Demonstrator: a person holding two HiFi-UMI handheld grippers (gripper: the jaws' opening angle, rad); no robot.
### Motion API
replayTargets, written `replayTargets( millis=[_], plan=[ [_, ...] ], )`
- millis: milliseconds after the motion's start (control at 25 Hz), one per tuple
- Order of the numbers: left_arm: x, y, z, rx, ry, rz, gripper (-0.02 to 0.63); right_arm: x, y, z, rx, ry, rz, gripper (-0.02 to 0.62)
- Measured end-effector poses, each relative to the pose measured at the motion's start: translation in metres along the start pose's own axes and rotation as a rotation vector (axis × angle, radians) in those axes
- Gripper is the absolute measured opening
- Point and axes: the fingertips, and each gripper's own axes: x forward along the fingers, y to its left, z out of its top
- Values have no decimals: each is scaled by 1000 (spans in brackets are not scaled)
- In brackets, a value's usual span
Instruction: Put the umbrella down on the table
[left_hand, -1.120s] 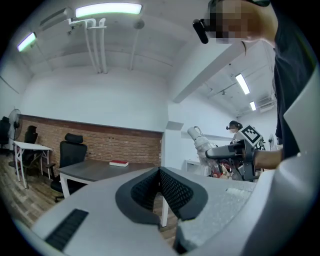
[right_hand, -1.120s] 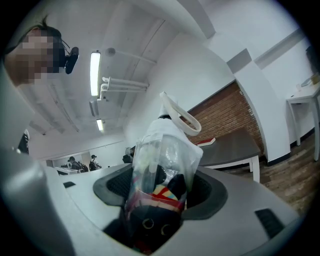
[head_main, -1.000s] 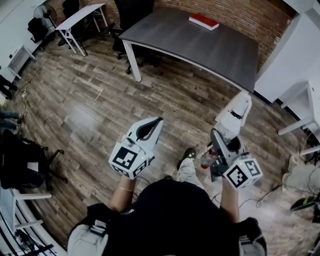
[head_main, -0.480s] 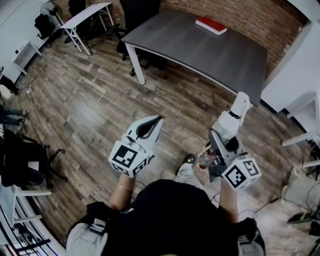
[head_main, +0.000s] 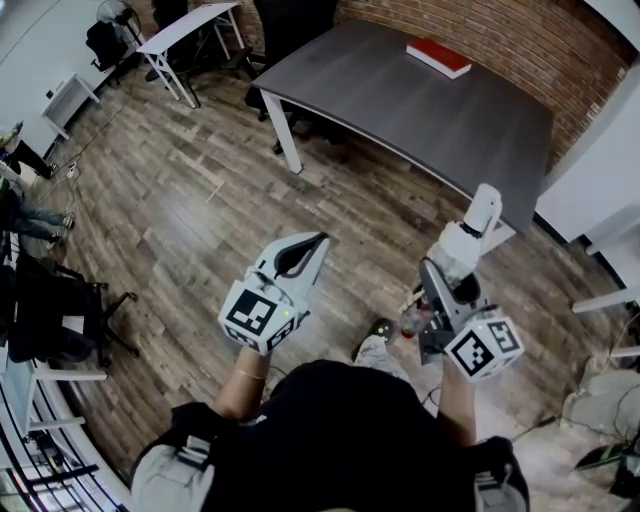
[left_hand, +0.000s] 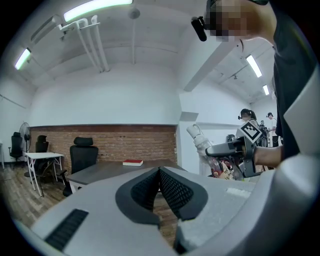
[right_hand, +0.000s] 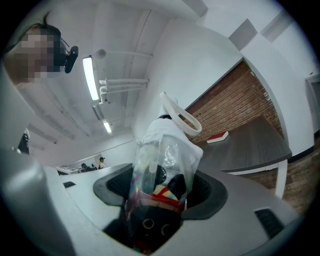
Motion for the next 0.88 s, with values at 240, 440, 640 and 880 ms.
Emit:
replayTargets(
  millis=[240, 440, 640, 880],
  plan=[
    [18, 9, 8, 30, 2, 16, 0, 15, -15, 11, 9, 7, 21, 288],
    [48, 13, 14, 37, 25, 38, 0, 29, -43, 27, 28, 10, 37, 288],
    [57, 18, 12, 45, 46, 61, 0, 42, -54, 31, 49, 13, 62, 288],
    [81, 32, 18, 44, 49, 107, 0, 67, -77, 41, 64, 28, 93, 288]
  ],
)
